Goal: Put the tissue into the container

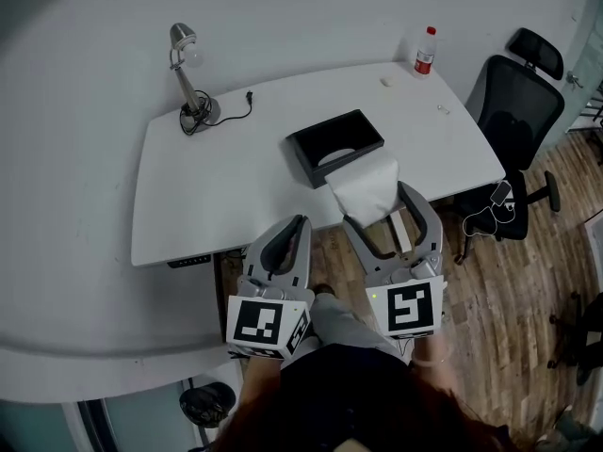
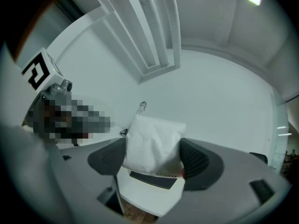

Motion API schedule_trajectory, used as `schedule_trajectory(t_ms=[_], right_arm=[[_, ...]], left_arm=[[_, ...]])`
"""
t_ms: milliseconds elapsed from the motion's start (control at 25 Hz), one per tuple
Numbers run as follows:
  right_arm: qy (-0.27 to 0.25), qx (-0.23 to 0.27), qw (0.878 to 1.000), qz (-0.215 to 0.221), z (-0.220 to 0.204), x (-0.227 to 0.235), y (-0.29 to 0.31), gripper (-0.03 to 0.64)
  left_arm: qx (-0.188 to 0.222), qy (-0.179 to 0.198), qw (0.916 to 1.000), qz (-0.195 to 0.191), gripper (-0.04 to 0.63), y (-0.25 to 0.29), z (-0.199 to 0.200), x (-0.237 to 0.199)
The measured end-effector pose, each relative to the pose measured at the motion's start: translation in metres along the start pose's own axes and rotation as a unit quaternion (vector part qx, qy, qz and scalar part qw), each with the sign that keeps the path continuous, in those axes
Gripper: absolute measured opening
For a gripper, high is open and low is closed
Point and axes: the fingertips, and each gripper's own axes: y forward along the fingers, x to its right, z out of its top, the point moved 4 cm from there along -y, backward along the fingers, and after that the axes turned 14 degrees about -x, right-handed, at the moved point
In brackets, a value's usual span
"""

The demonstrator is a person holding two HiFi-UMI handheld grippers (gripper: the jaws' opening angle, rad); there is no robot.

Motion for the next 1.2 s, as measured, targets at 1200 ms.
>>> schedule_trajectory(t_ms=[1200], right_arm=[[-0.016,-0.026,0.999,0.01,0.011,0.02,0.098,0.376]], left_arm=[[-0.009,0.004,0.9999,-0.012,0.037,0.078,0.018,-0.063]])
